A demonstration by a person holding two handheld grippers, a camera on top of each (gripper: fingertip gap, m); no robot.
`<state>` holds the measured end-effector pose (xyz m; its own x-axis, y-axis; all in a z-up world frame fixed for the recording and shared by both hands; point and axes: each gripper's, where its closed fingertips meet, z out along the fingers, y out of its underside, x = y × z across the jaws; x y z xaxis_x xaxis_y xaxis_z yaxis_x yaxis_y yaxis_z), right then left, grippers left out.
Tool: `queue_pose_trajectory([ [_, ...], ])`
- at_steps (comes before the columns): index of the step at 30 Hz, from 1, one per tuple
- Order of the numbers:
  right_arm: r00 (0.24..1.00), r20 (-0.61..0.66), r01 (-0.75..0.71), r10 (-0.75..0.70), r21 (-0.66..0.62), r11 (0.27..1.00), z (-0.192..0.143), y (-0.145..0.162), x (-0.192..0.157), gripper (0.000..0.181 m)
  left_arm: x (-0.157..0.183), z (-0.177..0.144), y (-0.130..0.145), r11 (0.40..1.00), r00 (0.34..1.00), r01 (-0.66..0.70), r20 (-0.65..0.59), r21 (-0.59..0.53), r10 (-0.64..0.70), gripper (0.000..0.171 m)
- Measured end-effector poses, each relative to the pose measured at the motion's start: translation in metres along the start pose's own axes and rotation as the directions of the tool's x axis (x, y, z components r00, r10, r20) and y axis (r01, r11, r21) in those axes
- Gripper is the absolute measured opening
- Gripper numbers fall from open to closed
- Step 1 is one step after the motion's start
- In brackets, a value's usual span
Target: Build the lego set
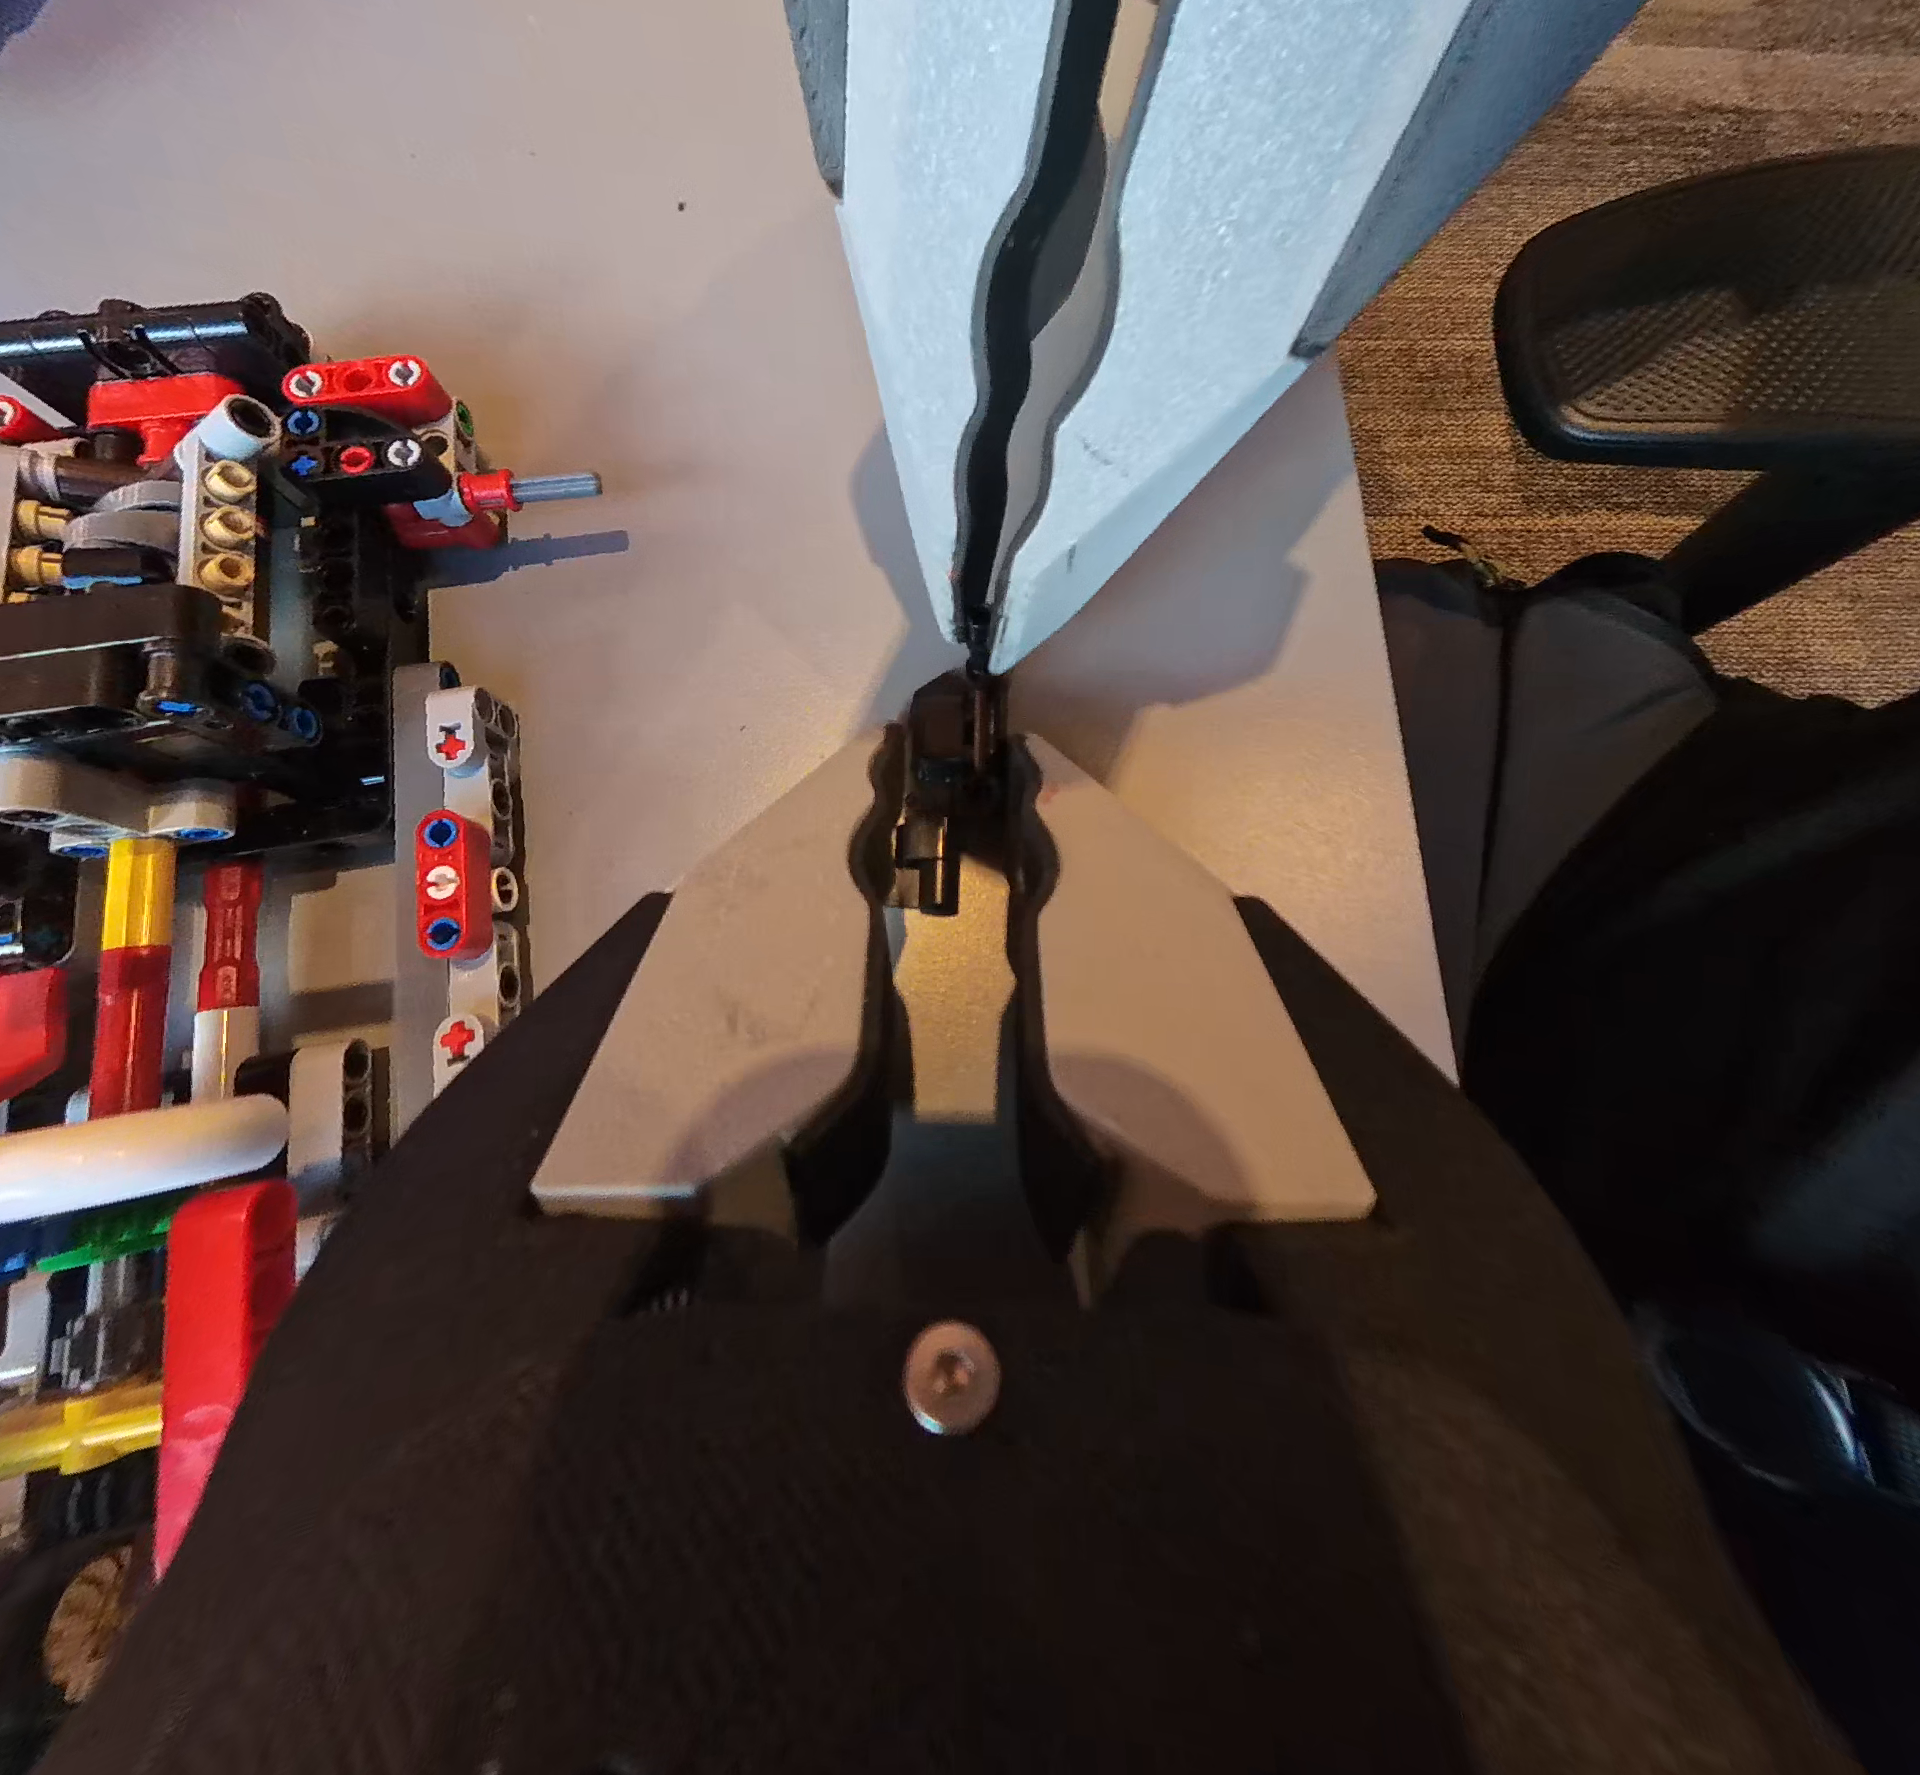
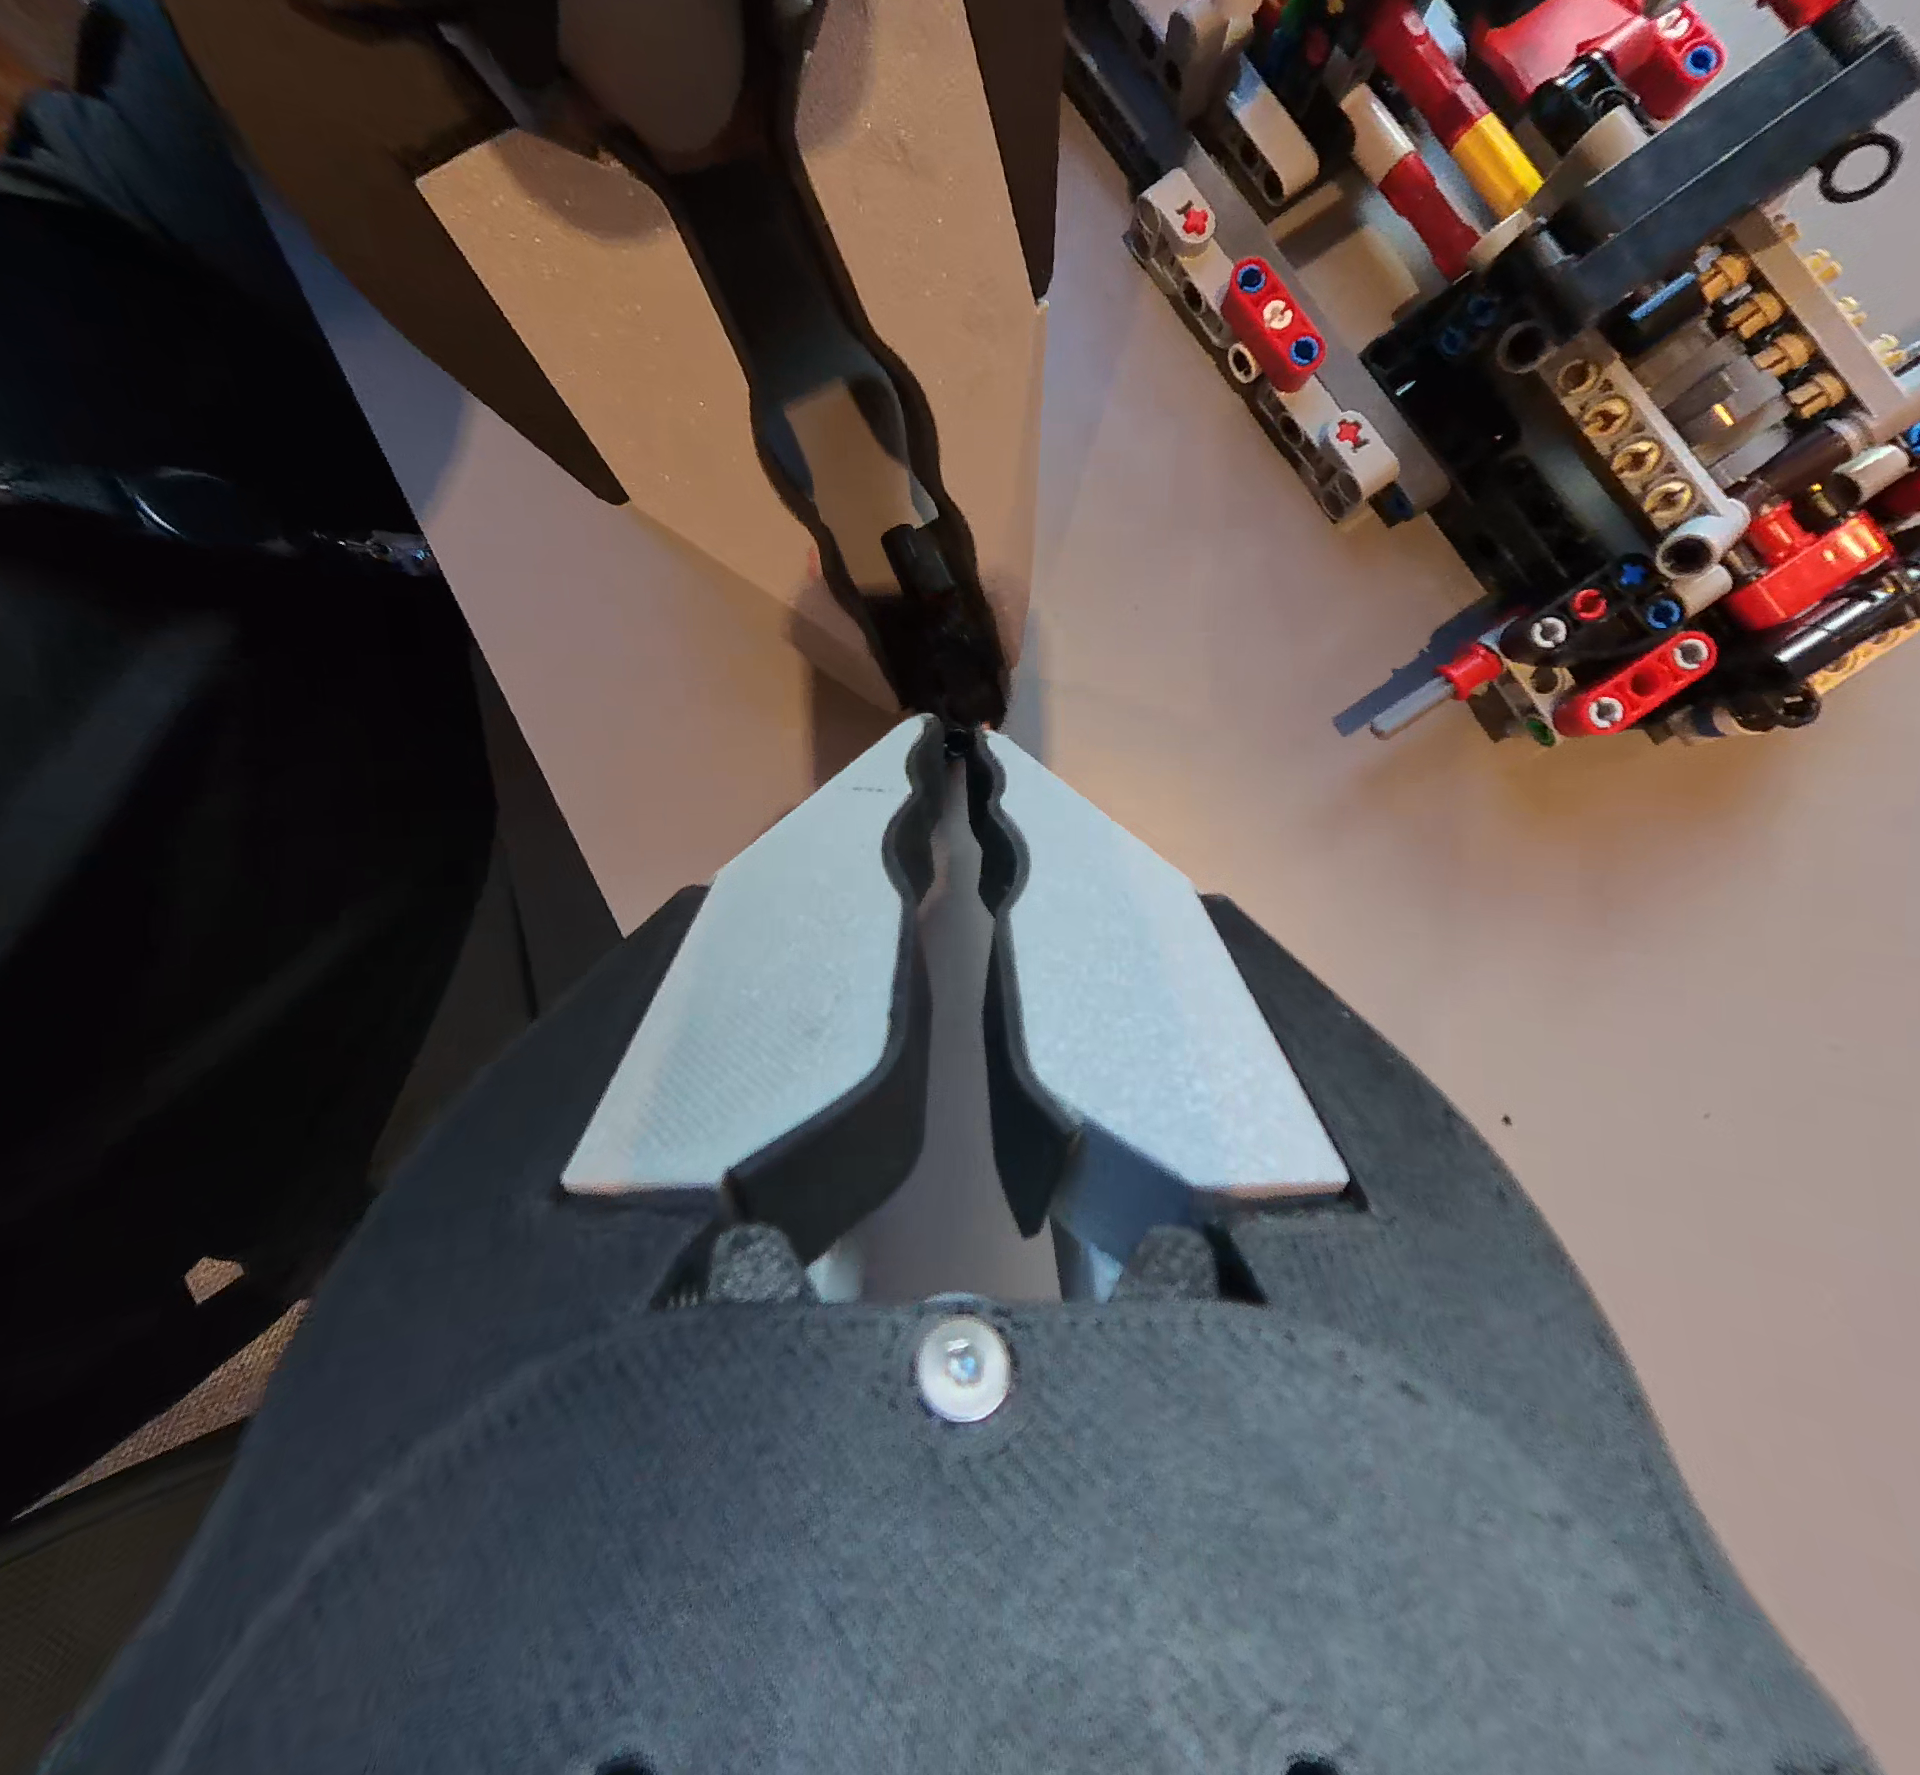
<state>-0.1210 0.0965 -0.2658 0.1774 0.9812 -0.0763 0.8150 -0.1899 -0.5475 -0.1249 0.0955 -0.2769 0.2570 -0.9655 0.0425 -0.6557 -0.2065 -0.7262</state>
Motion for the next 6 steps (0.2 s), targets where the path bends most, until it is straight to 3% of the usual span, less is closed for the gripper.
queue_pose_trajectory([
  [6,1.000,0.020,0.019,-0.018,-0.034,0.999,0.0013,0.0020,-0.0012,0.001,0.0002,0.0001,0.0001,1.000,1.000,-0.009,0.007,0.000,0.009,0.017],
])
